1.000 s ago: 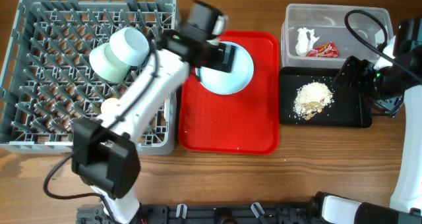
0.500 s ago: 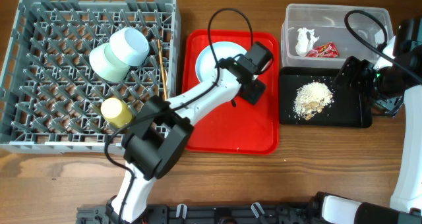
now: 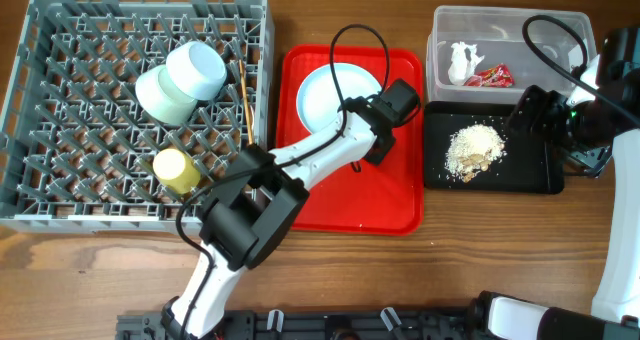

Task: Sort waste into correct bins and load items into the dishwasher rack
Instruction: 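Grasp the rim of the light blue plate with the left gripper, then lift the plate and stand it upright in the rack with the left gripper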

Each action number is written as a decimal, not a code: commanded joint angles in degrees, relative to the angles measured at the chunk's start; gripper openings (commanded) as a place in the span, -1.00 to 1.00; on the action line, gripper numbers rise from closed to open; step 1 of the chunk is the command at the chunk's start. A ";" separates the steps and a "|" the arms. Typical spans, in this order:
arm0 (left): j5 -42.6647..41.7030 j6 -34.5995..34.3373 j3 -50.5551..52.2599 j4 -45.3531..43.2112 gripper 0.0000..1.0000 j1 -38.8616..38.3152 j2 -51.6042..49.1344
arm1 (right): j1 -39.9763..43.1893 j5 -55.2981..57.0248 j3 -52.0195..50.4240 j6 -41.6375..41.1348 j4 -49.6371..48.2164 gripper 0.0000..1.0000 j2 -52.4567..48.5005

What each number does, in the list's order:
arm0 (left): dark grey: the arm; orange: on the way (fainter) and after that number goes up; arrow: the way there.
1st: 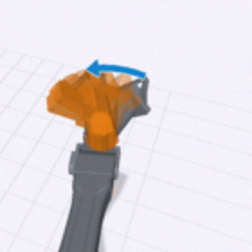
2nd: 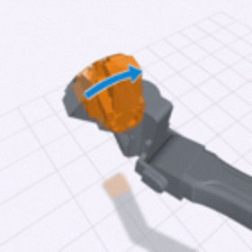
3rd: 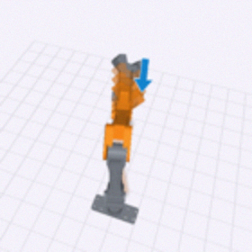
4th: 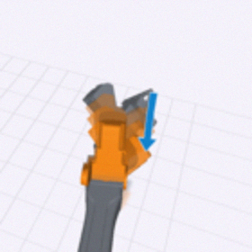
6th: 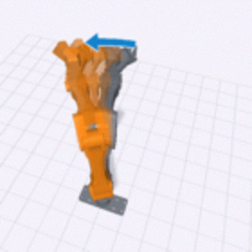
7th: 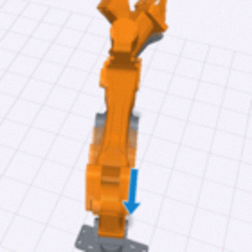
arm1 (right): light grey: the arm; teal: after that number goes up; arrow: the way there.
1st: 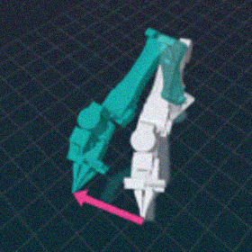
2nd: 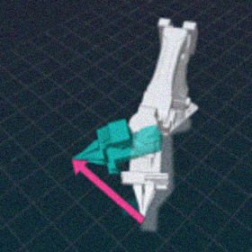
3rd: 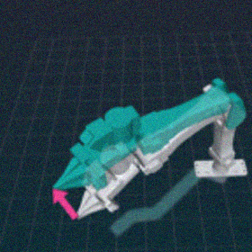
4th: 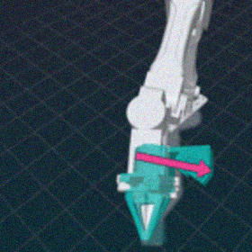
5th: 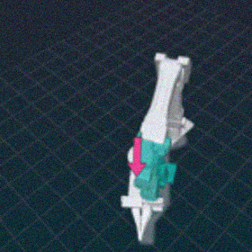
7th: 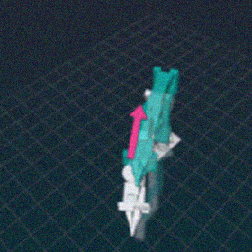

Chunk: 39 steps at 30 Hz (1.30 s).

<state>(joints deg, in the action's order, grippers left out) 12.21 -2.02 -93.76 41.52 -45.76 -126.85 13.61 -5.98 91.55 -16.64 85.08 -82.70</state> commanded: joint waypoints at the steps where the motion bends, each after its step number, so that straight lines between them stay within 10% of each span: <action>1: 2.16 0.31 0.02 0.17 -0.63 -0.72 -2.62 | 0.09 -0.87 0.26 0.37 0.02 0.99 0.74; 7: 7.28 0.35 0.00 0.07 -0.92 -1.81 -2.60 | 0.09 -0.87 0.26 0.37 0.07 0.99 0.74; 25: 20.41 3.06 -0.11 0.50 -0.92 -4.59 7.98 | 0.09 -0.87 0.26 0.35 0.11 0.99 0.74; 35: 7.98 -4.24 -0.11 2.03 -0.92 4.04 25.29 | 0.09 -0.85 0.26 0.35 0.26 1.00 0.74; 39: -10.19 -10.54 -0.11 2.05 -0.92 14.10 28.59 | 0.09 -0.85 0.26 0.37 0.28 1.00 0.74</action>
<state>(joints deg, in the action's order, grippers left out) 17.10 -6.46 -93.69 43.53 -37.95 -100.73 13.61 -5.98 91.55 -16.62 85.25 -82.70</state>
